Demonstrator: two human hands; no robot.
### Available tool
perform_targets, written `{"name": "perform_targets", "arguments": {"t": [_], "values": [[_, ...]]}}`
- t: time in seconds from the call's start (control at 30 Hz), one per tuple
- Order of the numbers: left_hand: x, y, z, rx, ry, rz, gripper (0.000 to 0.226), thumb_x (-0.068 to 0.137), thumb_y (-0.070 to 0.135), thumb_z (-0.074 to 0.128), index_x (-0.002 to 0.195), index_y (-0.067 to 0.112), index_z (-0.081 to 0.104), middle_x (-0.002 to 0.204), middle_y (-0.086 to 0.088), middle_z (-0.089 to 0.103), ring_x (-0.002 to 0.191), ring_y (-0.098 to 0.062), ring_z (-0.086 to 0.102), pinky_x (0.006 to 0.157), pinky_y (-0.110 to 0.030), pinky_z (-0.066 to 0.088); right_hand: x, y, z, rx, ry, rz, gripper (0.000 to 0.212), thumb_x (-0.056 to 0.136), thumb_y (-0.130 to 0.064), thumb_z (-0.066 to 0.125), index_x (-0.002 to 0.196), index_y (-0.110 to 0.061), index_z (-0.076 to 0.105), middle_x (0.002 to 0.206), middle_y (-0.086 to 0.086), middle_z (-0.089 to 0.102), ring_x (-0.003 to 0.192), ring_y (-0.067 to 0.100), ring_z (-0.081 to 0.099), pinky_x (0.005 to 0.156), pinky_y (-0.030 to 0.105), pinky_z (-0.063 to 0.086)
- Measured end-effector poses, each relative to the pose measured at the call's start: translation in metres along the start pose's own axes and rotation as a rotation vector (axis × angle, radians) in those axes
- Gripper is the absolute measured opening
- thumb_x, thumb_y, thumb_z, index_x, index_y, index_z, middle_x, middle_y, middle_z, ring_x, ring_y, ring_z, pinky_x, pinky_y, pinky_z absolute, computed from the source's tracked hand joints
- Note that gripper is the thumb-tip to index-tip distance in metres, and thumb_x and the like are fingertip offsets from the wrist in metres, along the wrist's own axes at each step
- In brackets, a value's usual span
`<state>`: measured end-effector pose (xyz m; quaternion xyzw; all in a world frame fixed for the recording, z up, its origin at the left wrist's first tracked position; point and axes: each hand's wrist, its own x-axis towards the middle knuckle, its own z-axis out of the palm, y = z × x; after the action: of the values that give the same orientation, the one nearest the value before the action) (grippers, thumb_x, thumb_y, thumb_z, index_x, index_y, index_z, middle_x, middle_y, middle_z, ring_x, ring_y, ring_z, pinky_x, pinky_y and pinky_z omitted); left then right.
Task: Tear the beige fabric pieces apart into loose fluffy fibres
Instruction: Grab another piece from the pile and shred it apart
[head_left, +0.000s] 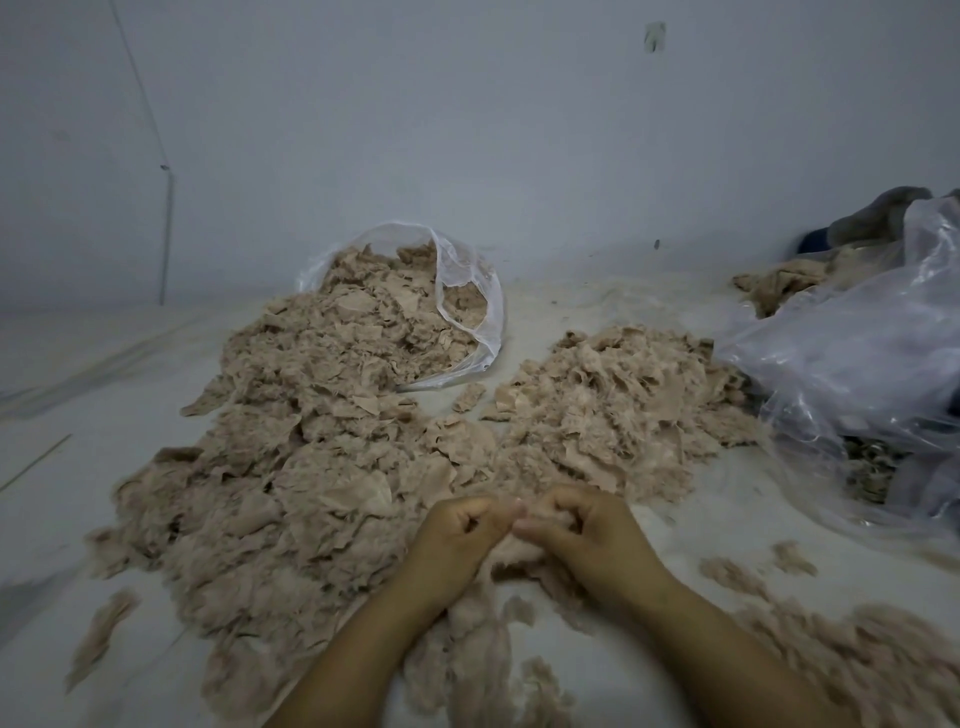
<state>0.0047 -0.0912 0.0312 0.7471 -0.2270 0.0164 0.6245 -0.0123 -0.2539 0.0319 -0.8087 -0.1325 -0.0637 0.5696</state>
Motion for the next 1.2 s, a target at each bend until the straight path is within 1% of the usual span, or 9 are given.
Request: {"name": "perform_targets", "arguments": {"t": [0.2,0.33,0.47,0.57,0.7,0.77,0.9,1.1,1.2], "values": [[0.005,-0.006,-0.017,-0.009,0.219,-0.079,0.043,0.08,0.046,0.053,0.062,0.007,0.047,0.058,-0.008,0.035,0.054,-0.016,0.034,0.057,-0.009,0.042,0.005,0.005,-0.021,0.32,0.267,0.149,0.028,0.088,-0.021,0.066,0.07,-0.009,0.049,0.042,0.001,0.042,0.04,0.015,0.036,0.042,0.02,0.029],[0.002,-0.009,-0.016,0.026,0.035,-0.109,0.039,0.079,0.055,0.057,0.071,0.018,0.066,0.055,0.007,0.06,0.05,-0.006,0.054,0.055,-0.011,0.044,0.004,0.006,-0.015,0.356,0.173,0.186,0.032,0.088,-0.025,0.064,0.082,0.005,0.052,0.047,0.004,0.049,0.038,0.013,0.042,0.039,0.021,0.034],[-0.001,-0.02,-0.01,0.424,-0.201,-0.089,0.041,0.066,0.048,0.08,0.102,0.044,0.062,0.093,0.02,0.059,0.088,0.009,0.057,0.079,-0.009,0.045,0.011,-0.002,-0.015,0.829,0.228,0.206,0.016,0.094,-0.02,0.054,0.106,-0.012,0.06,0.095,0.01,0.072,0.088,0.019,0.071,0.067,0.024,0.058],[0.0,-0.02,-0.005,0.514,-0.206,-0.057,0.004,0.081,0.027,0.071,0.083,0.031,0.07,0.084,0.014,0.06,0.078,0.004,0.056,0.079,-0.022,0.046,0.005,0.003,-0.012,0.394,0.178,0.18,0.001,0.087,-0.026,0.065,0.088,-0.027,0.064,0.077,0.002,0.068,0.067,0.015,0.063,0.055,0.023,0.052],[0.001,-0.015,-0.008,0.339,-0.121,-0.122,0.025,0.089,0.013,0.06,0.069,0.029,0.06,0.067,0.019,0.059,0.065,0.004,0.051,0.065,-0.016,0.04,-0.001,0.013,-0.011,-0.132,-0.022,0.062,0.04,0.06,-0.051,0.083,0.087,-0.035,0.059,0.088,-0.017,0.059,0.071,-0.002,0.052,0.063,0.014,0.042],[0.0,-0.011,-0.009,0.203,-0.105,-0.158,0.025,0.092,0.009,0.056,0.07,0.021,0.056,0.059,0.016,0.056,0.055,0.003,0.049,0.057,-0.015,0.039,-0.001,0.013,-0.007,-0.283,-0.108,-0.032,0.029,0.065,-0.045,0.081,0.08,-0.043,0.057,0.085,-0.023,0.058,0.077,-0.005,0.052,0.065,0.011,0.039],[-0.002,-0.002,-0.009,0.038,-0.053,-0.17,0.022,0.097,0.009,0.047,0.074,0.008,0.046,0.052,0.003,0.053,0.044,-0.009,0.05,0.05,-0.019,0.041,0.001,0.019,-0.003,-0.184,0.051,-0.055,0.034,0.088,-0.023,0.066,0.057,-0.027,0.051,0.054,-0.017,0.048,0.053,-0.001,0.043,0.055,0.014,0.034],[-0.002,-0.002,-0.012,0.017,0.077,-0.151,0.022,0.096,0.019,0.05,0.078,0.008,0.045,0.058,-0.007,0.037,0.051,-0.018,0.032,0.056,-0.033,0.03,0.003,0.015,-0.008,0.014,0.242,0.098,0.028,0.097,-0.025,0.051,0.071,-0.02,0.062,0.053,-0.012,0.059,0.045,0.001,0.047,0.046,0.014,0.038],[-0.003,-0.001,-0.009,0.025,0.029,-0.084,0.019,0.095,0.02,0.052,0.079,0.009,0.051,0.068,-0.013,0.044,0.061,-0.02,0.04,0.06,-0.032,0.036,0.001,0.012,-0.003,0.132,0.085,0.13,0.011,0.088,-0.038,0.062,0.098,-0.034,0.065,0.078,-0.013,0.068,0.056,0.002,0.06,0.051,0.013,0.044]]}}
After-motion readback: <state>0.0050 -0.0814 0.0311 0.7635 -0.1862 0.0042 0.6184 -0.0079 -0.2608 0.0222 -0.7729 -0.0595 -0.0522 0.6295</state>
